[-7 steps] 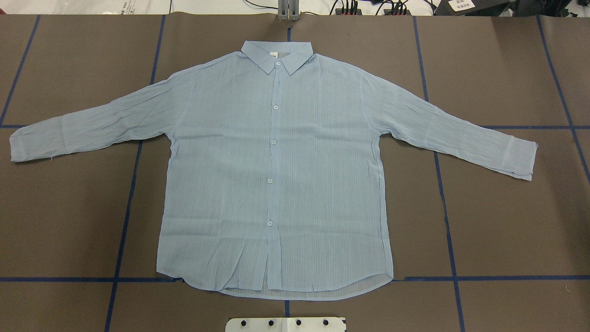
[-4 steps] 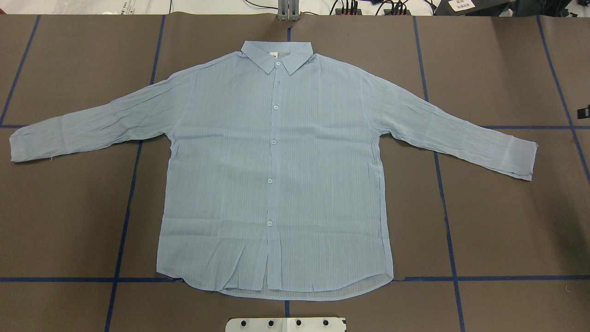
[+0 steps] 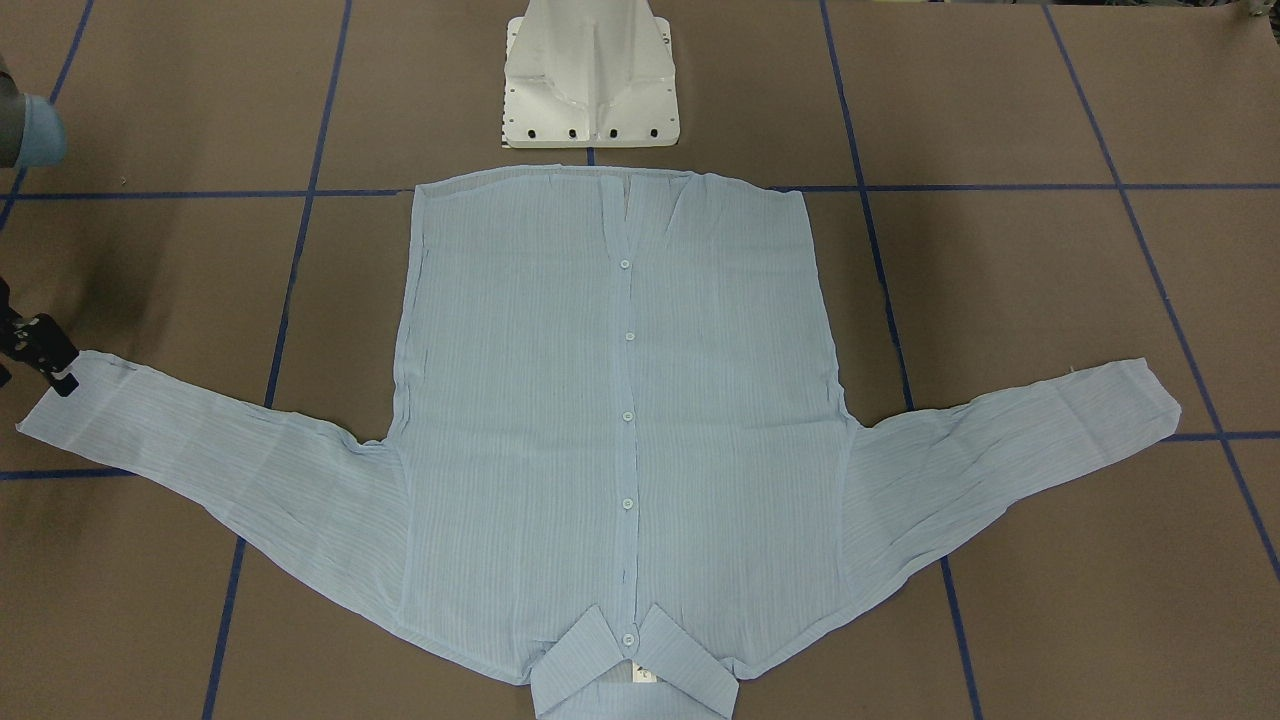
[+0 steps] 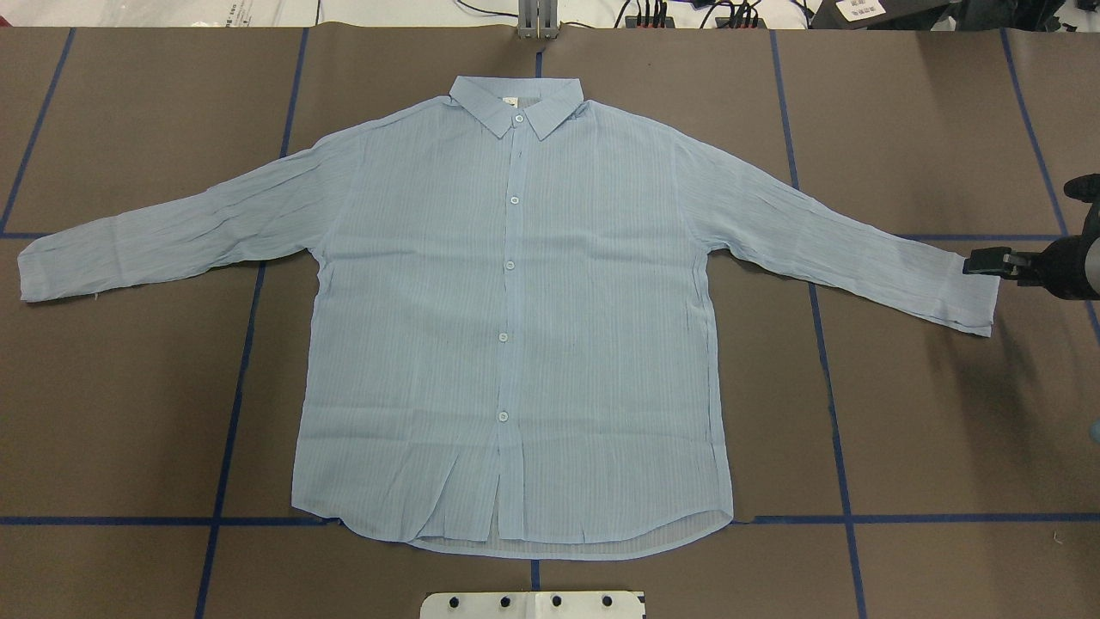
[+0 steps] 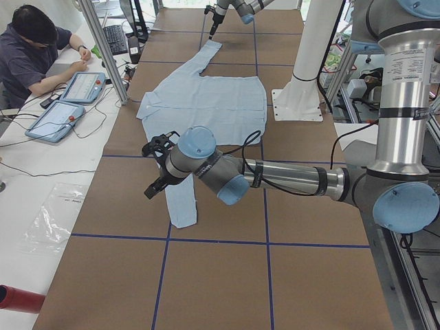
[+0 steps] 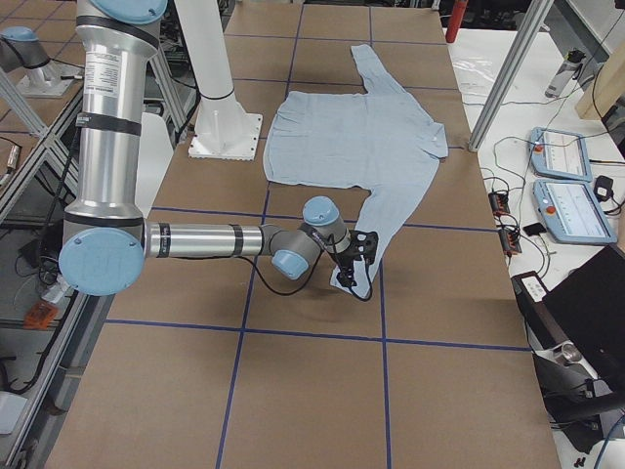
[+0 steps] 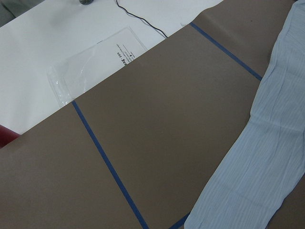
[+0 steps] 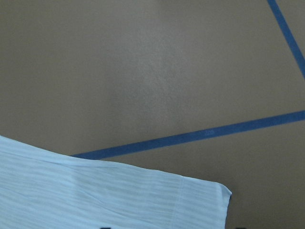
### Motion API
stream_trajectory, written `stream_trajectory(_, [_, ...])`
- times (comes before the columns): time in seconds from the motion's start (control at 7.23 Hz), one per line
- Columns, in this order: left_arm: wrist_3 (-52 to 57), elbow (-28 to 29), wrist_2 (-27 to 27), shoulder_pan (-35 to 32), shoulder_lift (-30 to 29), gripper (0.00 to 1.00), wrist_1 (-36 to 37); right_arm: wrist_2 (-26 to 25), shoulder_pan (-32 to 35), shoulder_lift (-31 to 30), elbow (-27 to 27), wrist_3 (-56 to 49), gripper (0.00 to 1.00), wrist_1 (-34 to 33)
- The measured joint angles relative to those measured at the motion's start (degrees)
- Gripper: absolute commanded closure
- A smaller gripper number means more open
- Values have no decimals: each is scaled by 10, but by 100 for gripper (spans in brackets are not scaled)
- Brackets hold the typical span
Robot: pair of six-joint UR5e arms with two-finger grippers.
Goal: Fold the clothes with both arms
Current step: 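Lower the right gripper and grasp the cuff of the sleeve nearest it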
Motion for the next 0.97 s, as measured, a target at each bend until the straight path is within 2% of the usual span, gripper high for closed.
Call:
stream_trajectory(0.28, [0,-1,0,0,0,0,0,-18,-21,-1,-35,21,31,46])
stream_trajectory(0.55, [0,0,0,0,1,0,-7,-22,-23,-2,-44,24,59,56])
stream_trajectory(0.83, [0,1,0,0,1,0,-15,-26,-24,-2,-50,23,62,58])
stream_trajectory(0.97, [0,1,0,0,1,0,-15,-29,-24,-3,-52,22,100,58])
